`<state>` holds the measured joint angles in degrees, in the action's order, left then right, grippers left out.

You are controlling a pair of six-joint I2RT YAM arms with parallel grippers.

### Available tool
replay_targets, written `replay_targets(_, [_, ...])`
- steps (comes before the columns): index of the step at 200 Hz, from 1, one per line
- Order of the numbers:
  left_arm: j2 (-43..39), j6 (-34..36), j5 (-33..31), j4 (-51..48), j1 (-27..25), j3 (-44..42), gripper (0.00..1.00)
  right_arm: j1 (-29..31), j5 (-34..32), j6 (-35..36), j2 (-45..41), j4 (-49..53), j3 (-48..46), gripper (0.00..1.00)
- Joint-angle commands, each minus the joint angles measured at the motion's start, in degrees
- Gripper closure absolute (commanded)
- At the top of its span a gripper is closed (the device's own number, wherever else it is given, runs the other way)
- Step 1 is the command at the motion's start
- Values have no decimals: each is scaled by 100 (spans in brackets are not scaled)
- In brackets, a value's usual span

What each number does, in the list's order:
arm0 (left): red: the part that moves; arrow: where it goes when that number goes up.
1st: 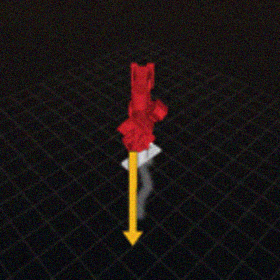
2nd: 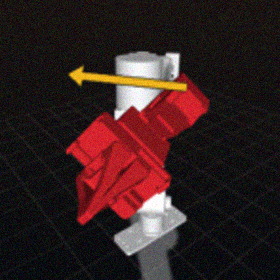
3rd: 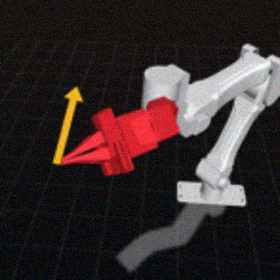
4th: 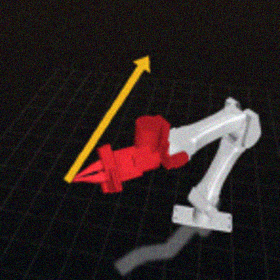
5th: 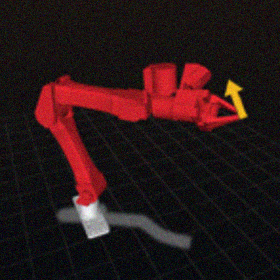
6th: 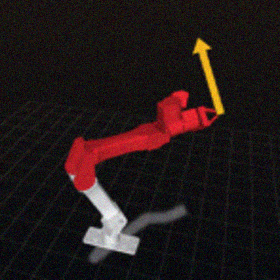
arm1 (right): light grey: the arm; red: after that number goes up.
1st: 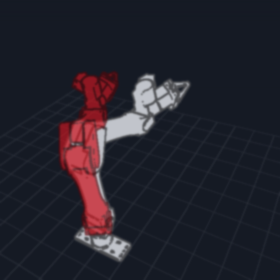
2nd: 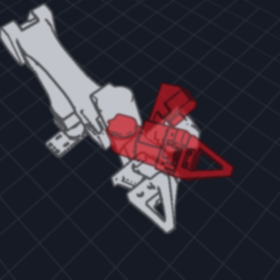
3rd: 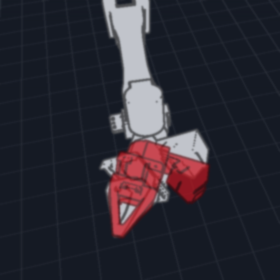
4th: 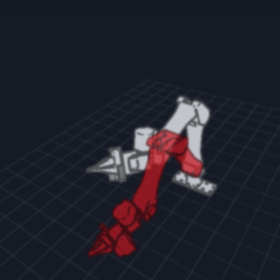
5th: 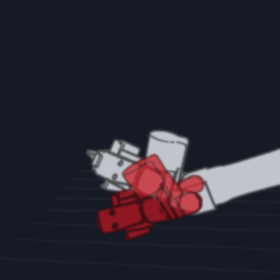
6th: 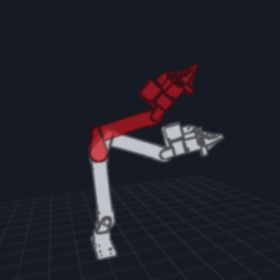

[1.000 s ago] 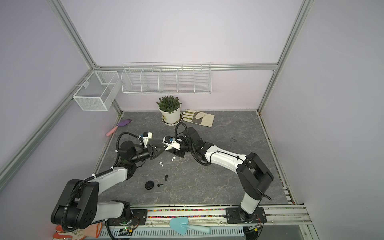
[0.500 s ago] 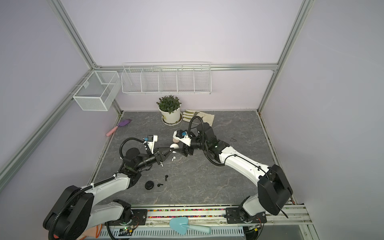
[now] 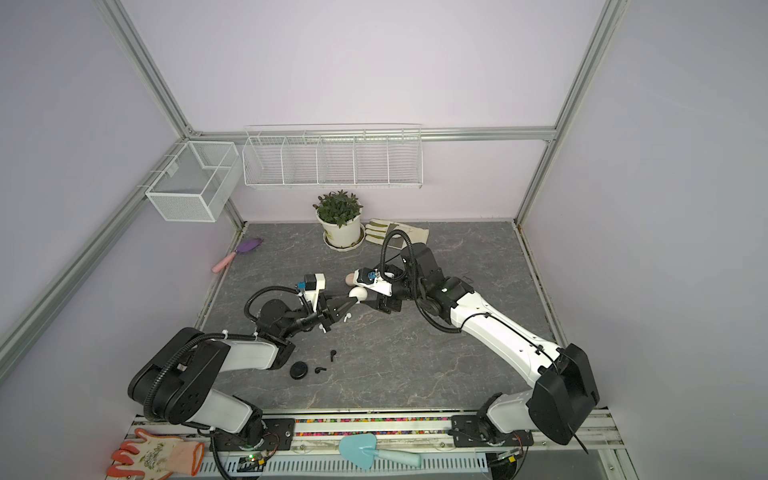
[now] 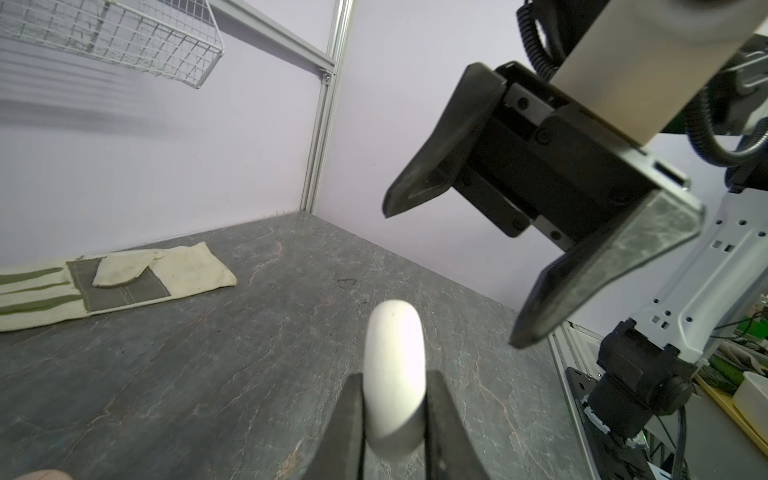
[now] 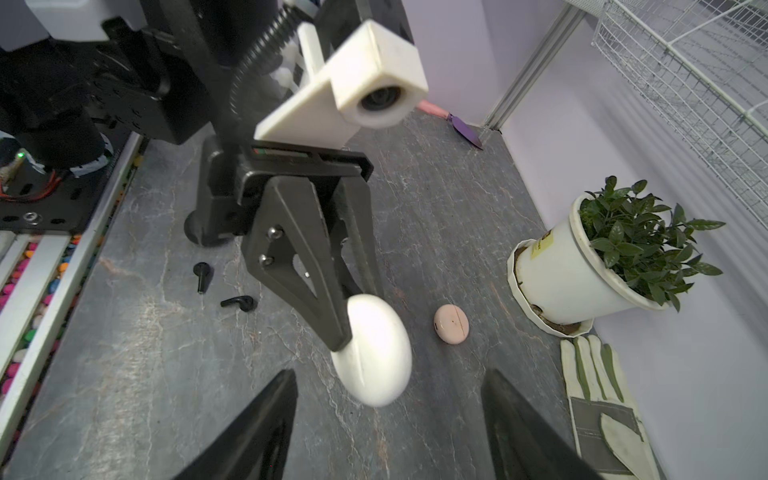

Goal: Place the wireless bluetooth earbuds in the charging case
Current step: 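Open the right gripper and draw it back from the white case, then lower the right gripper toward a white earbud while the left gripper tilts the case open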

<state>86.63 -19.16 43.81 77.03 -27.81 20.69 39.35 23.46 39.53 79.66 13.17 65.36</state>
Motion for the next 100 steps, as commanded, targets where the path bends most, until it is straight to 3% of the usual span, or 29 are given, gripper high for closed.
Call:
replay_targets(1, [-80,158,236,409,-24,113,100,-36,-200,317,151,-158,112,28])
replay_targets(100, [-188,105,266,417,-23,-11,100,-34,-495,148,269,-675,222,35])
